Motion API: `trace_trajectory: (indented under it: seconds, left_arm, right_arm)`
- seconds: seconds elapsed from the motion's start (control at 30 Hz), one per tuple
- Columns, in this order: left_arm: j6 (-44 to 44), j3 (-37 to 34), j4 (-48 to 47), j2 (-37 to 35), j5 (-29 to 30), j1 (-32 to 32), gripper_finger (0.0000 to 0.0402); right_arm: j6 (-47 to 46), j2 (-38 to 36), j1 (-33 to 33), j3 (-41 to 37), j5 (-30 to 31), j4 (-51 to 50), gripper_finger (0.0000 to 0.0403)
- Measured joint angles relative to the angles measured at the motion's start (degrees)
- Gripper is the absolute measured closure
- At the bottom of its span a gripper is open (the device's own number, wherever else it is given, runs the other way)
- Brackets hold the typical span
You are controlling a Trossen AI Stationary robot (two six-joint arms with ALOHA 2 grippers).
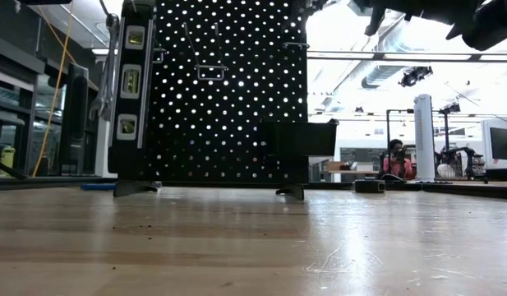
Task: Hang tools onto peg board
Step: Hang the black pliers on the pegboard
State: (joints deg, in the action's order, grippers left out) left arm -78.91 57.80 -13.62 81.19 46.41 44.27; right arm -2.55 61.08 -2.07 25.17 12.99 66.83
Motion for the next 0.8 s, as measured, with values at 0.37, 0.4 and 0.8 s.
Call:
trace_trajectory:
  seconds: [0.37,0.4,0.8]
  left_arm:
    - [-0.35,0.04,0.01,0.0,0.11,0.0,0.0241]
    - [-0.35,0.04,0.06,0.0,0.17,0.0,0.0241]
    - [-0.44,0.04,-0.12,0.0,0.85,-0.17,0.0241]
  right_arm:
    - [0.12,0.02,-2.65,0.0,-5.44,-4.05,0.0388]
    - [0.0,-0.07,-3.0,0.0,-6.41,-3.54,0.0388]
    - [-1.51,-4.72,-6.86,0.0,-16.33,-6.26,0.0388]
